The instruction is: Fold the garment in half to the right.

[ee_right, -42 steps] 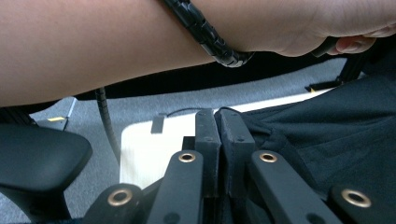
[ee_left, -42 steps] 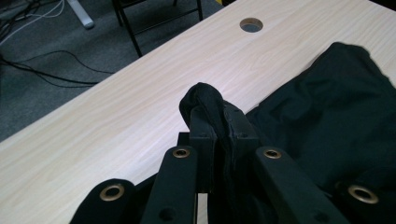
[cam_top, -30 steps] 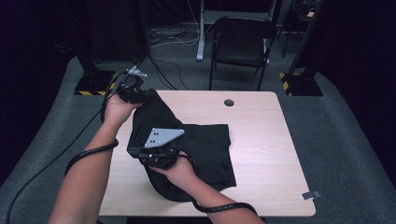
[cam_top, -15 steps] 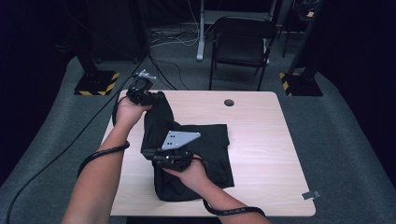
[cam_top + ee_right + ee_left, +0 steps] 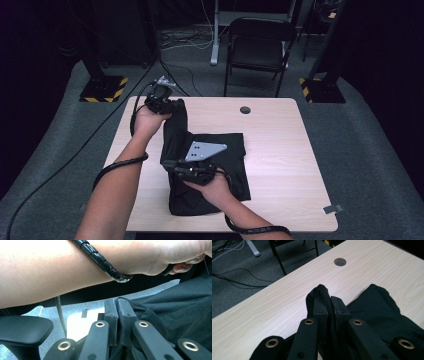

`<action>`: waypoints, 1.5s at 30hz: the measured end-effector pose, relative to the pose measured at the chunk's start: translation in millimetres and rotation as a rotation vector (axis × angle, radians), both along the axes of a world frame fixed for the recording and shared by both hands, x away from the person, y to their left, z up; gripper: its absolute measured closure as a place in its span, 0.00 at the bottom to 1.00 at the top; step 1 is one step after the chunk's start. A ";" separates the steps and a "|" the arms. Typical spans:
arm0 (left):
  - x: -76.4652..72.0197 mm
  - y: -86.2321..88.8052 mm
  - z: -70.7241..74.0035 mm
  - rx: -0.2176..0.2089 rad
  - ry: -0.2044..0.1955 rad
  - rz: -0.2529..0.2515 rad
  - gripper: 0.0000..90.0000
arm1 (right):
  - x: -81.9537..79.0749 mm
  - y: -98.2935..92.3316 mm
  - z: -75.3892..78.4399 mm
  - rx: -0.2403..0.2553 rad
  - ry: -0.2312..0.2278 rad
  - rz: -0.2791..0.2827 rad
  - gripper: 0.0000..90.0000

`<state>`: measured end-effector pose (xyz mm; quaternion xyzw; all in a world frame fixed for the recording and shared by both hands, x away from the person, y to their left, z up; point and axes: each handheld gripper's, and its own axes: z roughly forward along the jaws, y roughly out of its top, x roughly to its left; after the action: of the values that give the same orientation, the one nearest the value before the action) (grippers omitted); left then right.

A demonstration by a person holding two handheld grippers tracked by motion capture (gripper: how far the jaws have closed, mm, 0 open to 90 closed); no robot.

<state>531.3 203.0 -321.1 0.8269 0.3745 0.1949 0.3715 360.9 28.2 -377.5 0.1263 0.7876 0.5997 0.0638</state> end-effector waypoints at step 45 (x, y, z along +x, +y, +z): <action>5.0 -51.9 -18.2 -0.020 0.003 -0.050 0.93 | -6.2 -46.4 -14.0 0.023 0.030 -0.065 0.96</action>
<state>536.3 151.0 -339.2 0.8325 0.3561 0.1808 0.3840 354.6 -18.2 -391.5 0.1615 0.7770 0.6044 0.0699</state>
